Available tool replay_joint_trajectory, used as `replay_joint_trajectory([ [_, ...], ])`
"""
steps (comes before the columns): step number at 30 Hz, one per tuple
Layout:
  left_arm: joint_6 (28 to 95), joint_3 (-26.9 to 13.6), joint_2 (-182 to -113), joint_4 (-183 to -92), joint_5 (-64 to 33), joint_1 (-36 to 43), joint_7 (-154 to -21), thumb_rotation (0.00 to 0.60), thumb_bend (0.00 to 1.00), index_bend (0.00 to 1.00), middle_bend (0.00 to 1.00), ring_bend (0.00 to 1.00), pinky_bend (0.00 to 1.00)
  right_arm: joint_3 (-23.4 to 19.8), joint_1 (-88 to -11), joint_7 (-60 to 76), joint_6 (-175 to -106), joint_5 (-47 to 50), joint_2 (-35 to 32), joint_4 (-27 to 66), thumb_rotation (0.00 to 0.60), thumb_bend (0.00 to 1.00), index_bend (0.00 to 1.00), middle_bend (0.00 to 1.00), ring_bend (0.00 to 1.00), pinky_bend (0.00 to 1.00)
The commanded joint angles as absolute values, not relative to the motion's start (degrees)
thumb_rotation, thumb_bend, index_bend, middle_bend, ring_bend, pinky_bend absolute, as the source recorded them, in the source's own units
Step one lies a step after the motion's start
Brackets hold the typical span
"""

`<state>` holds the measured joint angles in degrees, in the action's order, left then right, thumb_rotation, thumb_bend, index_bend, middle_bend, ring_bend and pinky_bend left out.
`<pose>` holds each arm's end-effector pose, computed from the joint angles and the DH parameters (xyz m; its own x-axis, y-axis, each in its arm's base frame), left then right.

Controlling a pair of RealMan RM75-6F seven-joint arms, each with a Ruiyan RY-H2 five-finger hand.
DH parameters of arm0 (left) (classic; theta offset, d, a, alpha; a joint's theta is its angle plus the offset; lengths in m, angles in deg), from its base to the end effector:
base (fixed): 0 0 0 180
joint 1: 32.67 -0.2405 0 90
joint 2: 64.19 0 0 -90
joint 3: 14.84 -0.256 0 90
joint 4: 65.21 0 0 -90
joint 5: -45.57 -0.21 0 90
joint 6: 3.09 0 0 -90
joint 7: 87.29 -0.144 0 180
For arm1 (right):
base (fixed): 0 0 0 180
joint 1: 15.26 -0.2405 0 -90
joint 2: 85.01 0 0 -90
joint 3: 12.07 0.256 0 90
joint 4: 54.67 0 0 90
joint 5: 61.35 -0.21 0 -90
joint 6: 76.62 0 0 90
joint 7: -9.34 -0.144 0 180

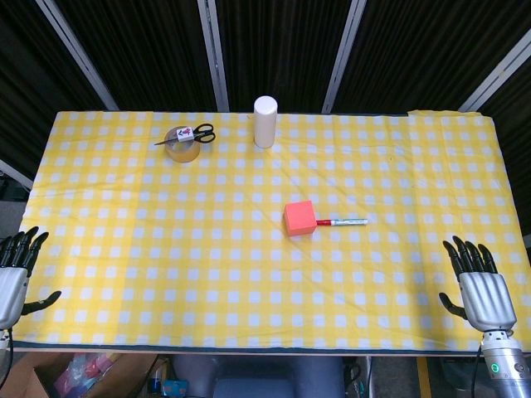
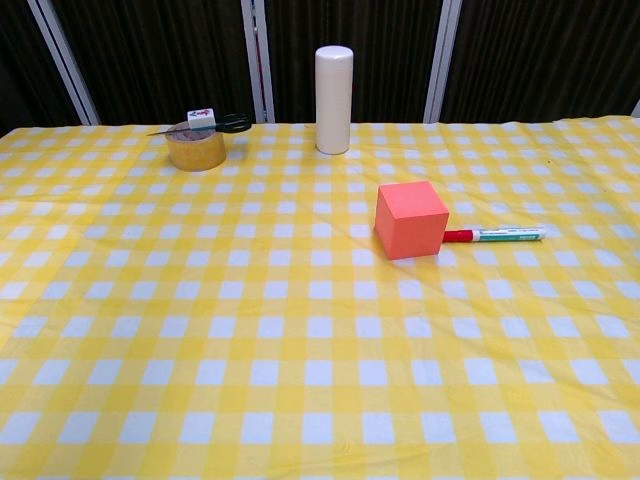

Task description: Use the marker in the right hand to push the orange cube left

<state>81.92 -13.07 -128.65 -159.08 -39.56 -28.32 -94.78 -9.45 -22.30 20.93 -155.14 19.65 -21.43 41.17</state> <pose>-0.3102 0.1738 0.1527 0.4834 0.0297 0.8749 0.8752 0.0084 -0.4838 -0.3100 -0.1896 0.1447 0.5170 -0.1168 0.8480 -0.8529 0.0136 0.5219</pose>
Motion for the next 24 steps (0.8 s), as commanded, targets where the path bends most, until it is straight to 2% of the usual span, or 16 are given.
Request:
replay_joint_trajectory([
  [1, 81.8, -13.0, -128.7, -159.2, -39.4, -28.3, -94.9, 0.6, 0.0, 0.0, 0.0, 0.0, 0.0, -9.4, -22.3, 21.0, -155.1, 19.5, -21.4, 41.2, 0.6, 0.33, 0.0, 0.0, 0.0, 0.0],
  [12, 82.1, -13.3, -128.6, -159.5, -39.9, -28.4, -95.0, 0.6, 0.0, 0.0, 0.0, 0.0, 0.0, -8.1, -23.3, 20.6, -153.9, 17.8, -21.3, 42.8, 0.6, 0.33, 0.0, 0.0, 0.0, 0.0],
  [19, 81.1, -13.3, -128.4, -159.5, -39.9, -27.9, -94.0, 0.6, 0.0, 0.0, 0.0, 0.0, 0.0, -4.6, -27.5, 23.0, -150.4, 15.3, -21.1, 47.6, 0.6, 0.33, 0.01, 0.0, 0.0, 0.0],
  [24, 80.7, -13.6, -128.0, -159.6, -40.6, -27.6, -93.2, 0.6, 0.0, 0.0, 0.0, 0.0, 0.0, -0.4, -33.3, 29.5, -145.9, 9.1, -17.8, 49.2, 0.6, 0.33, 0.15, 0.0, 0.0, 0.0],
])
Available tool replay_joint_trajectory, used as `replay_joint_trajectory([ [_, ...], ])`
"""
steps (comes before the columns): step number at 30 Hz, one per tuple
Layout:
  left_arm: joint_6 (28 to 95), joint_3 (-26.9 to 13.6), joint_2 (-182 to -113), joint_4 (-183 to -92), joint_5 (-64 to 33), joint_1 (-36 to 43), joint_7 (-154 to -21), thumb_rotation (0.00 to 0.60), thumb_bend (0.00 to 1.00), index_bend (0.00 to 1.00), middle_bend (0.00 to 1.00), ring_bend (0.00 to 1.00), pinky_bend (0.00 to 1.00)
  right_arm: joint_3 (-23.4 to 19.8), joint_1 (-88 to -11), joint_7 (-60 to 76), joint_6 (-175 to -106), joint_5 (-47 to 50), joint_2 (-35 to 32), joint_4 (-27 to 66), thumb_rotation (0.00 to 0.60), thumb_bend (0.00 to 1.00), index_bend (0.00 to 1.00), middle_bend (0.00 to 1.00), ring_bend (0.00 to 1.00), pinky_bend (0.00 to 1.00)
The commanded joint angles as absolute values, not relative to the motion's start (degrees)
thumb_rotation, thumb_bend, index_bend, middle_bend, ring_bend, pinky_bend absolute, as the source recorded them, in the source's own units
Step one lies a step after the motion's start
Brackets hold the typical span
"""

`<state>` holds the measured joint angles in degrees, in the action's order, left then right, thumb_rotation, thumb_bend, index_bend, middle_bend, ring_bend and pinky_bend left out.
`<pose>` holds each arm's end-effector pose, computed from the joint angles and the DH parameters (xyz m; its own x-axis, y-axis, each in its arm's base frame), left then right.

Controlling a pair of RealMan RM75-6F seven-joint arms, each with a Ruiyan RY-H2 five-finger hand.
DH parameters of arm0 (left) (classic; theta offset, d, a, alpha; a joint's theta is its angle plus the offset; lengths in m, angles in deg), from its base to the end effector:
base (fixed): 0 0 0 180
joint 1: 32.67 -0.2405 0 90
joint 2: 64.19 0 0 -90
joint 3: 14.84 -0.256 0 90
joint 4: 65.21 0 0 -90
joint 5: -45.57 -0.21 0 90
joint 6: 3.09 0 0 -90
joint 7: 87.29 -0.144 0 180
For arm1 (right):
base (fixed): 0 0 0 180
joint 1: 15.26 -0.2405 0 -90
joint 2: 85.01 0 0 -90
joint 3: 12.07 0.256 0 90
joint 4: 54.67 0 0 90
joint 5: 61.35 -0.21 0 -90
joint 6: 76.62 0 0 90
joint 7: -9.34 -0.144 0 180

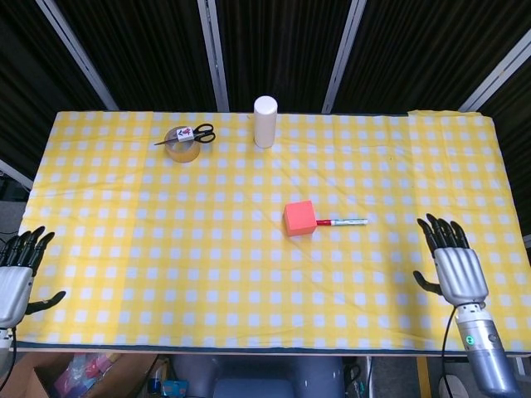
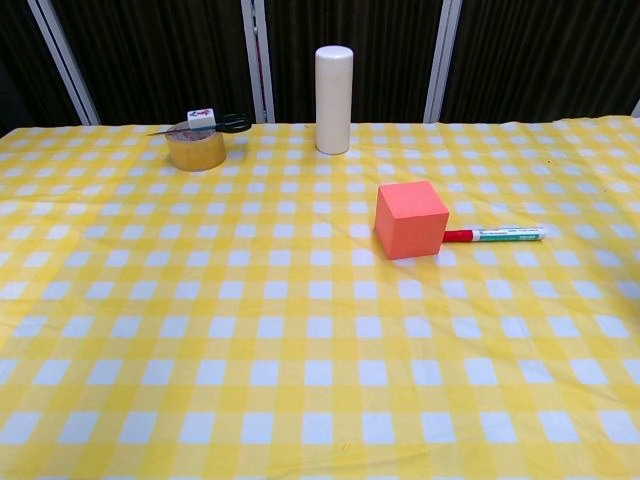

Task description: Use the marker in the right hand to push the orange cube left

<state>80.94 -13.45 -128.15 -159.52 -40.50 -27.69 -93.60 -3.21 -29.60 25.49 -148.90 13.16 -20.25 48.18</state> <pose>-0.3068 0.1756 0.1507 0.4681 0.0461 0.8825 0.8837 -0.0192 -0.4677 -0.2600 -0.2419 0.1308 0.4395 -0.1022 0.8924 -0.8982 -0.0437 0.4374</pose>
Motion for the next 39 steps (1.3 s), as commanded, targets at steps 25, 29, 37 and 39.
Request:
replay_joint_trajectory([
  [25, 78.8, -13.7, -125.8, -160.0, -39.9, -26.9, -89.9, 0.6, 0.0, 0.0, 0.0, 0.0, 0.0, 6.7, -54.9, 43.3, -132.5, -16.5, 5.0, 23.7, 0.6, 0.33, 0.35, 0.11, 0.0, 0.0],
  [29, 78.7, -13.7, -125.7, -160.1, -39.9, -26.8, -89.5, 0.6, 0.0, 0.0, 0.0, 0.0, 0.0, 6.1, -55.6, 42.0, -130.8, -18.1, 6.6, 19.9, 0.6, 0.33, 0.36, 0.11, 0.0, 0.0],
  [37, 78.4, -13.8, -125.5, -160.3, -39.8, -26.7, -89.3, 0.6, 0.0, 0.0, 0.0, 0.0, 0.0, 5.2, -56.7, 39.9, -128.6, -19.3, 9.4, 14.4, 0.6, 0.33, 0.36, 0.11, 0.0, 0.0],
  [39, 78.4, -13.8, -125.5, -160.3, -39.8, -26.7, -89.2, 0.6, 0.0, 0.0, 0.0, 0.0, 0.0, 5.2, -57.1, 39.4, -128.1, -19.6, 10.1, 13.0, 0.6, 0.33, 0.37, 0.12, 0.0, 0.0],
])
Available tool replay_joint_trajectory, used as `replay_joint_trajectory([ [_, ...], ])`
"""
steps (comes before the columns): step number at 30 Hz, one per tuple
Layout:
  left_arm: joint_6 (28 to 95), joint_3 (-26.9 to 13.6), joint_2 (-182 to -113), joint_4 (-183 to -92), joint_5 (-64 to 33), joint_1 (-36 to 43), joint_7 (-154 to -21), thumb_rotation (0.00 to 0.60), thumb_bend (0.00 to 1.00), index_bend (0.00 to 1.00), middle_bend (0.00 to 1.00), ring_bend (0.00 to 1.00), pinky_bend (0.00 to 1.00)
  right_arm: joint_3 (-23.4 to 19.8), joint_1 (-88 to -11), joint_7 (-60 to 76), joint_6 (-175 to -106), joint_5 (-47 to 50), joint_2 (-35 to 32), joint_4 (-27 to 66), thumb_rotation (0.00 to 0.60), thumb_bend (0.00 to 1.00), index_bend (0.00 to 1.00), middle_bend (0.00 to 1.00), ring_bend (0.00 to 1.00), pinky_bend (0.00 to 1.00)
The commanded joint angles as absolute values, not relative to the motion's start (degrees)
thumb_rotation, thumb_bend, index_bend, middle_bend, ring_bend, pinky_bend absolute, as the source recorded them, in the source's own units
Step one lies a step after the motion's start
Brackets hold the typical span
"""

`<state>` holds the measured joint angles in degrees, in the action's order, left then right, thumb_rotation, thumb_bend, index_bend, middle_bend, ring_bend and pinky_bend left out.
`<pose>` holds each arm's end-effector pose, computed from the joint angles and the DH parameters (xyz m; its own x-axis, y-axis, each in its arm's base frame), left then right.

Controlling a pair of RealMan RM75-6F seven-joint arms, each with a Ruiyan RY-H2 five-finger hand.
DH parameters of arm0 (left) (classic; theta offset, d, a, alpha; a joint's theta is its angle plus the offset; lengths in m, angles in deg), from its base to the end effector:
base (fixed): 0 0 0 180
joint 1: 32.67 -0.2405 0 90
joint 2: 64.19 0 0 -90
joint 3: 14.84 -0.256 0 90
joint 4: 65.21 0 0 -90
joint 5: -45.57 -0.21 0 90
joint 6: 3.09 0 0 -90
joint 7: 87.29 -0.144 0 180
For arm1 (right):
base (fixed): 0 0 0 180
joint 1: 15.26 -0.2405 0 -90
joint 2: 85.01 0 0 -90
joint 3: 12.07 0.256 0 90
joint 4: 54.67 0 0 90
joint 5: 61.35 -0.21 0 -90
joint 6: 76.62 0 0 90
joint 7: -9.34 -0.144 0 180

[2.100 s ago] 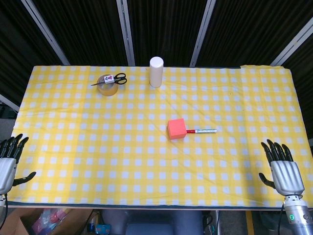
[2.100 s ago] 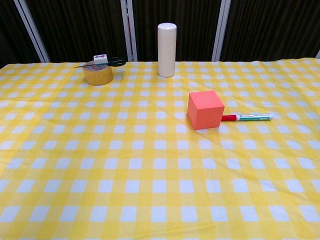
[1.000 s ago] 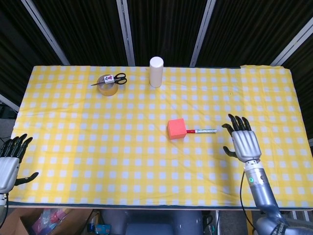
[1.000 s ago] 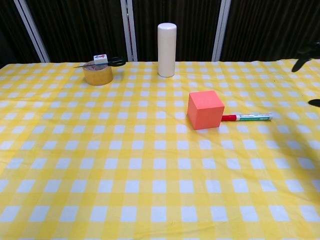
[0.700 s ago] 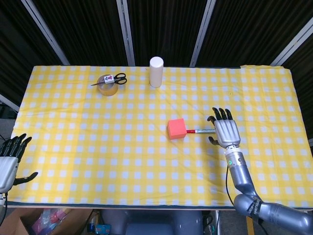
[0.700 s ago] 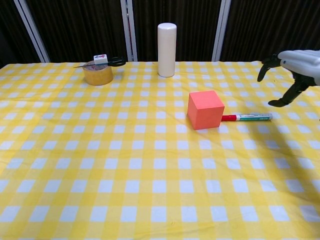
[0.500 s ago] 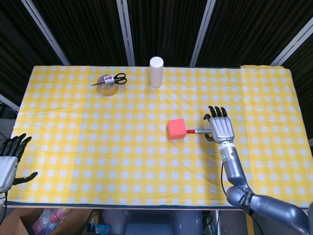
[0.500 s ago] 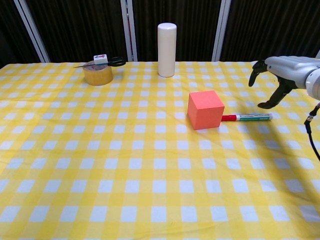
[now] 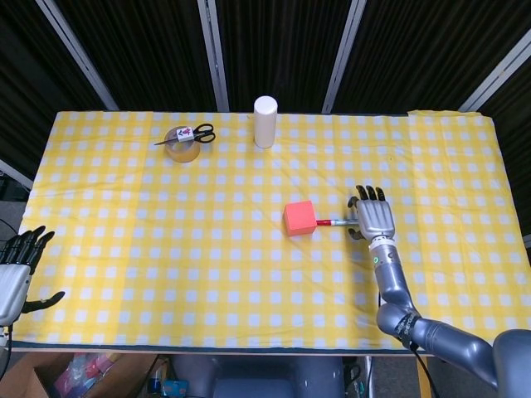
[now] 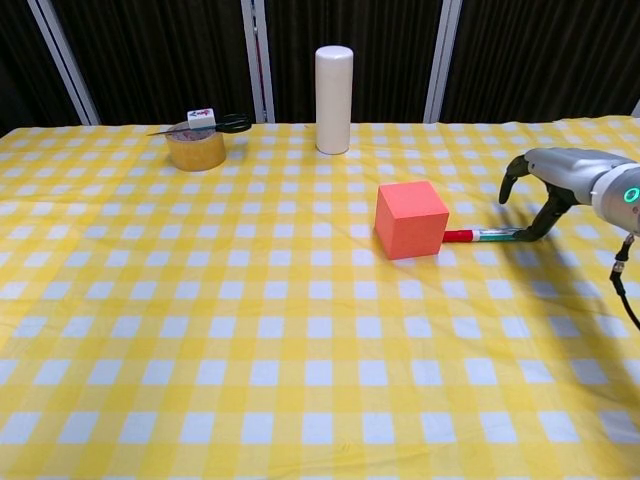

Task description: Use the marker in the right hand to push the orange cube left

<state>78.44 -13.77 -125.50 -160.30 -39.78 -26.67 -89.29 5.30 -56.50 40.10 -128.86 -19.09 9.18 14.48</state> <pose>-0.3093 0.1796 0.1585 0.4294 0.0867 0.8990 0.9029 -0.0196 -0.4294 -0.2217 -0.3903 -0.0056 0.4359 -0.2889 0.8523 -0.8862 0.0274 0.4626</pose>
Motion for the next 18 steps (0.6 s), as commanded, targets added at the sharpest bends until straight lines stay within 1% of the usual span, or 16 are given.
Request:
replay_joint_trajectory([
  [1, 78.4, -13.8, -125.5, -160.3, -39.8, -26.7, -89.1, 0.6, 0.0, 0.0, 0.0, 0.0, 0.0, 5.3, -57.3, 39.1, -127.9, -19.8, 10.5, 12.2, 0.6, 0.33, 0.37, 0.12, 0.0, 0.0],
  [8, 78.2, -13.7, -125.3, -160.3, -39.6, -26.6, -88.7, 0.6, 0.0, 0.0, 0.0, 0.0, 0.0, 5.2, -58.4, 38.1, -126.3, -20.3, 12.7, 7.7, 0.6, 0.33, 0.4, 0.13, 0.0, 0.0],
  [15, 77.8, -13.7, -125.1, -160.5, -39.3, -26.4, -88.0, 0.6, 0.0, 0.0, 0.0, 0.0, 0.0, 5.1, -59.3, 36.6, -125.4, -19.5, 15.1, 3.9, 0.6, 0.33, 0.49, 0.18, 0.0, 0.0],
  [18, 77.6, -13.8, -125.0, -160.7, -39.2, -26.4, -87.8, 0.6, 0.0, 0.0, 0.0, 0.0, 0.0, 5.0, -59.4, 36.0, -125.1, -19.1, 15.7, 2.9, 0.6, 0.39, 0.54, 0.2, 0.0, 0.0],
])
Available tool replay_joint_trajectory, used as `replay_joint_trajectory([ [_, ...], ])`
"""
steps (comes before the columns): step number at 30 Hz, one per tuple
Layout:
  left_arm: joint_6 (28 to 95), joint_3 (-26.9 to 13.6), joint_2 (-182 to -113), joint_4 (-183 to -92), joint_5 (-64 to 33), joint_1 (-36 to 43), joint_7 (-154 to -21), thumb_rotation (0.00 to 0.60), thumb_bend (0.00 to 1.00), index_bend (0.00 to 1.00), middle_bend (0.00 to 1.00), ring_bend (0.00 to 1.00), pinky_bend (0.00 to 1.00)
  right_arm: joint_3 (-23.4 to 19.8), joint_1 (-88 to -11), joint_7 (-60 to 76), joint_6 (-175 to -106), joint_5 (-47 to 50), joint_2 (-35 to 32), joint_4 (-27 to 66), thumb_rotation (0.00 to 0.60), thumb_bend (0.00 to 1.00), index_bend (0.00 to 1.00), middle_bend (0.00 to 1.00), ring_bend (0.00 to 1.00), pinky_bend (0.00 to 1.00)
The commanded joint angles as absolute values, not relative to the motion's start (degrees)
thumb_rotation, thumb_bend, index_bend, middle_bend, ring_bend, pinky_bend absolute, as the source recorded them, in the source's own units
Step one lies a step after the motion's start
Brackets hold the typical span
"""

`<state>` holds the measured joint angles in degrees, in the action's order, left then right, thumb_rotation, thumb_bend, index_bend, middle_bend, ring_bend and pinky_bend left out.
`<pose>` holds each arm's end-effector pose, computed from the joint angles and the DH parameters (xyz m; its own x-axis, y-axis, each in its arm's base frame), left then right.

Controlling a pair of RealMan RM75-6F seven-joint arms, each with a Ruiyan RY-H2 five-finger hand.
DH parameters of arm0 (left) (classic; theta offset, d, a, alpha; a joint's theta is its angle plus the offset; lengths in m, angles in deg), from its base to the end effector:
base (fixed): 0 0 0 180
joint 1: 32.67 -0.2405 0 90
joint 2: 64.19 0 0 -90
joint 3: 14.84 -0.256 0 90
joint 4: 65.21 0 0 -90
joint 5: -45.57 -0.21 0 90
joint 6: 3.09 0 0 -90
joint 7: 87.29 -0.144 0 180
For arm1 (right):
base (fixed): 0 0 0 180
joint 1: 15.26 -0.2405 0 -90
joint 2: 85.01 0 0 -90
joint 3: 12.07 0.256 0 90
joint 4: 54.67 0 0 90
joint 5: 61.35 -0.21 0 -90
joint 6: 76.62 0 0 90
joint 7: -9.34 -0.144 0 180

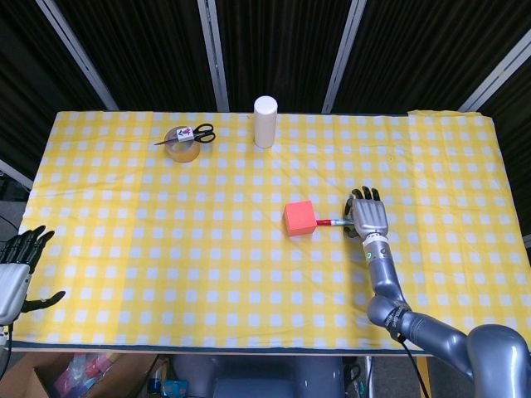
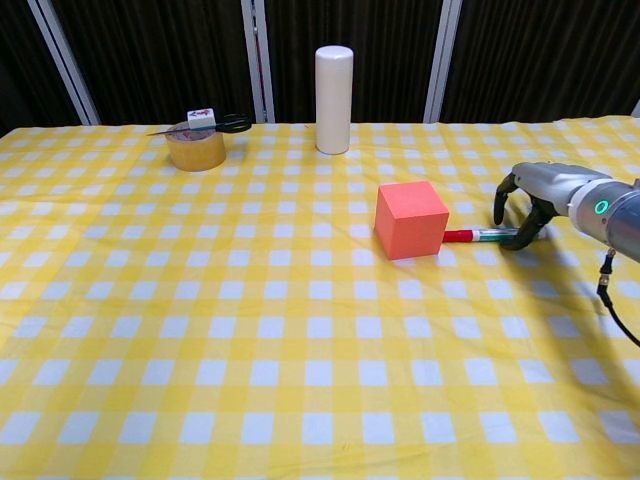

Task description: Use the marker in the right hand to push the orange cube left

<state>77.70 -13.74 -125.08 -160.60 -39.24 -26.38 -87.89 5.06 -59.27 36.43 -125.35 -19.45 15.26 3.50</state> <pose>-0.3099 0.1811 0.1593 0.4079 0.0973 0.9078 0.9126 -0.0129 -0.4086 -0.2273 -0.4043 -0.0288 0.4187 -0.3055 0.8552 -0.8898 0.0501 0.4535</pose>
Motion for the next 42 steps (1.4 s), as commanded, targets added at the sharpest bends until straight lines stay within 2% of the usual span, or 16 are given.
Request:
replay_joint_trajectory([
  [1, 77.6, -13.7, -125.0, -160.7, -39.2, -26.4, -87.8, 0.6, 0.0, 0.0, 0.0, 0.0, 0.0, 5.0, -59.5, 35.6, -125.1, -18.8, 15.9, 2.6, 0.6, 0.4, 0.55, 0.21, 0.0, 0.0],
  [4, 77.7, -13.8, -125.0, -160.8, -39.2, -26.3, -87.7, 0.6, 0.0, 0.0, 0.0, 0.0, 0.0, 5.0, -59.5, 34.7, -125.0, -18.2, 16.3, 2.0, 0.6, 0.46, 0.57, 0.21, 0.0, 0.0],
  [11, 77.6, -13.8, -124.9, -160.8, -39.2, -26.3, -87.6, 0.6, 0.0, 0.0, 0.0, 0.0, 0.0, 5.0, -59.3, 33.4, -125.0, -17.1, 16.2, 1.5, 0.6, 0.51, 0.61, 0.22, 0.0, 0.0],
  [19, 77.4, -13.8, -124.8, -161.0, -39.0, -26.3, -87.7, 0.6, 0.0, 0.0, 0.0, 0.0, 0.0, 5.4, -58.7, 31.9, -127.1, -14.6, 13.8, 4.8, 0.6, 0.51, 0.62, 0.23, 0.0, 0.0],
  [31, 77.6, -13.8, -124.9, -161.1, -38.9, -26.3, -88.0, 0.6, 0.0, 0.0, 0.0, 0.0, 0.0, 5.8, -56.4, 31.9, -130.9, -13.0, 6.7, 12.8, 0.6, 0.51, 0.62, 0.23, 0.0, 0.0],
  [42, 77.7, -13.7, -125.1, -161.3, -38.7, -26.3, -88.4, 0.6, 0.0, 0.0, 0.0, 0.0, 0.0, 4.1, -56.1, 31.0, -129.0, -11.5, 5.4, 12.6, 0.6, 0.51, 0.62, 0.24, 0.0, 0.0],
])
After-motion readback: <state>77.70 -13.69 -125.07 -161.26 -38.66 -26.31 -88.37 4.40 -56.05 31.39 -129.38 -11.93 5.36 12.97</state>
